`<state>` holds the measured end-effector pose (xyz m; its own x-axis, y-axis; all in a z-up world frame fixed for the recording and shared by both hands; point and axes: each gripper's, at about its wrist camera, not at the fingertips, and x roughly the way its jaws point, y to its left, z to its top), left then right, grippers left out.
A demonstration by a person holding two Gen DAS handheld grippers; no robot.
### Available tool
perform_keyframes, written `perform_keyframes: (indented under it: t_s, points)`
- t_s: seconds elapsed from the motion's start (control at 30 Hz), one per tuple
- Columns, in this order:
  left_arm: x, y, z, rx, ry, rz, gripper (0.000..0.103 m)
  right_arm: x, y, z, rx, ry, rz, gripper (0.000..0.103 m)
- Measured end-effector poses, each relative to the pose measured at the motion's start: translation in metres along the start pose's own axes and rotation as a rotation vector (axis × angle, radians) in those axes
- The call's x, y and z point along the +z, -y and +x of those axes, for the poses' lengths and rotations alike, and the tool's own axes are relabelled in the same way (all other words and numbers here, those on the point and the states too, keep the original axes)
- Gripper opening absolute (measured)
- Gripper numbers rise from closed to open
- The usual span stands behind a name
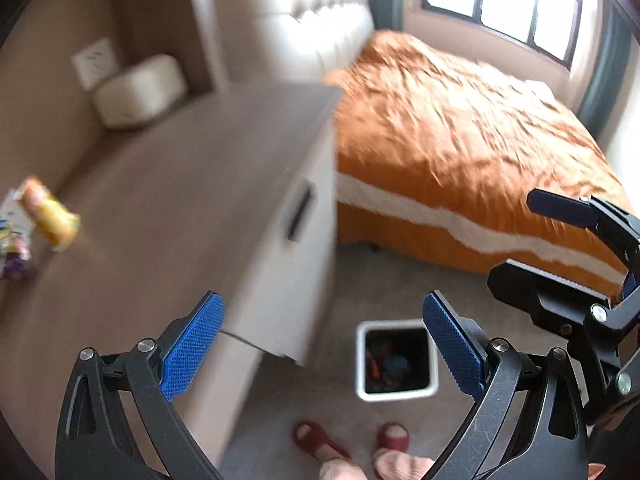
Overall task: Collect trash
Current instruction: 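Move both tools back over the desk toward the last trash, then grasp the purple snack bag with the left tool while the right tool grasps the orange canister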
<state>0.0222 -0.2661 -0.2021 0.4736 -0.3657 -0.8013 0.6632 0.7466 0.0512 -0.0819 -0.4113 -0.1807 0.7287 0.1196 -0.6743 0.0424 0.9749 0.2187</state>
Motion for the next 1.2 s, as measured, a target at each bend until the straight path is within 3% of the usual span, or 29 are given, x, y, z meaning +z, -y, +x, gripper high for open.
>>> perform_keyframes:
  t_s: [0.13,0.3,0.6,0.77,0.83,1.0,1.2]
  points:
    - [0.012,-0.056,-0.028,0.057,0.057,-0.075,0.098,0.034,-0.044,0.014,0.046,0.034,-0.036,0.098]
    - [0.019,-0.141,-0.054,0.196,0.134,-0.166,0.098,0.077,-0.109,0.05,0.131,0.066,-0.125,0.098]
    - [0.014,-0.264,-0.065,0.371,0.151,-0.288,0.098,0.12,-0.204,0.123,0.229,0.076,-0.271,0.098]
    - [0.01,-0.325,-0.054,0.47,0.135,-0.326,0.098,0.132,-0.241,0.166,0.189,0.041,-0.315,0.098]
    - [0.01,-0.347,-0.048,0.487,0.133,-0.359,0.098,0.132,-0.246,0.18,0.181,0.022,-0.319,0.098]
    - [0.016,-0.384,-0.019,0.45,0.087,-0.419,0.098,0.137,-0.263,0.222,0.176,-0.044,-0.3,0.098]
    - [0.024,-0.402,0.013,0.464,0.038,-0.43,0.098,0.137,-0.283,0.26,0.132,-0.089,-0.337,0.098]
